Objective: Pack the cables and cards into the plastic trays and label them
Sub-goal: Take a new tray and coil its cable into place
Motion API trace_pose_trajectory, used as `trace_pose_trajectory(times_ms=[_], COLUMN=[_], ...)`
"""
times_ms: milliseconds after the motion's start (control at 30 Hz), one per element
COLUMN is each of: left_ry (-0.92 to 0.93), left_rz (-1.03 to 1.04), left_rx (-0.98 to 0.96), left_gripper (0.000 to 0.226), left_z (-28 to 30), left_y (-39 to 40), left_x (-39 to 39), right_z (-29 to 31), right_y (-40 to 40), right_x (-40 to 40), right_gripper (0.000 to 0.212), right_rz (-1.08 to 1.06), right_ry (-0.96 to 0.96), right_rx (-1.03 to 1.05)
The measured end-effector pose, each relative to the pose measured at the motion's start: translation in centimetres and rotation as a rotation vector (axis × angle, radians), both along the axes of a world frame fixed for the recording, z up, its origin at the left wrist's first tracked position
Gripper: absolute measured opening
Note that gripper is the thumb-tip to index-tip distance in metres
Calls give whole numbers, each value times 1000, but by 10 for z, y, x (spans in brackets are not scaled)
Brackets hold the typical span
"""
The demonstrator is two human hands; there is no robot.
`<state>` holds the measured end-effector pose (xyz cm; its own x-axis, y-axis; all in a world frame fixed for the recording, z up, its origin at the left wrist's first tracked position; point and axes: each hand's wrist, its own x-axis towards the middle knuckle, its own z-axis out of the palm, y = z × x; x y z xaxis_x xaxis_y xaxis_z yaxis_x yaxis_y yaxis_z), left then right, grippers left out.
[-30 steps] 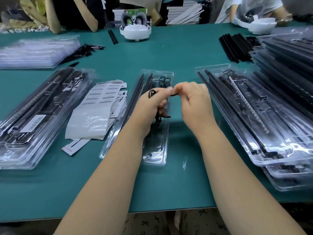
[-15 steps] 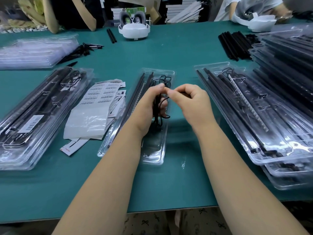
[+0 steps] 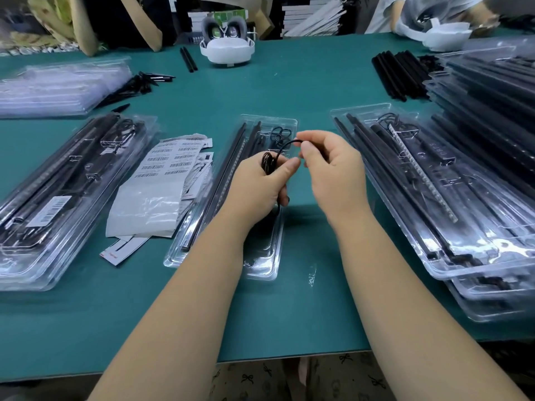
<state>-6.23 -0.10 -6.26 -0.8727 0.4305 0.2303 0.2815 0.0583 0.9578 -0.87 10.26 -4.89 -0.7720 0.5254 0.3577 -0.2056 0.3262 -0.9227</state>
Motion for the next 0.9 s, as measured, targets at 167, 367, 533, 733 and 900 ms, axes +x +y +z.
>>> trace_pose_trajectory(times_ms=[167, 367, 533, 733, 900], left_ry=[-197, -204, -206, -133, -186], left_rz=[16, 85, 98, 244, 169], left_rx=[137, 160, 176, 29, 42], left_gripper=[44, 47, 37, 31, 34], left_z=[2, 3, 2, 4, 7], left_y=[0, -1, -1, 2, 1], left_x=[-4, -8, -7, -1, 3], right_z=[1, 8, 8, 2, -4], right_y=[1, -2, -3, -5, -6], right_x=[0, 6, 9, 4, 0], right_gripper=[22, 21, 18, 19, 18], right_rz=[-8, 259, 317, 305, 222], right_ry=[-79, -170, -214, -248, -258], right_rx=[-36, -253, -241, -200, -168])
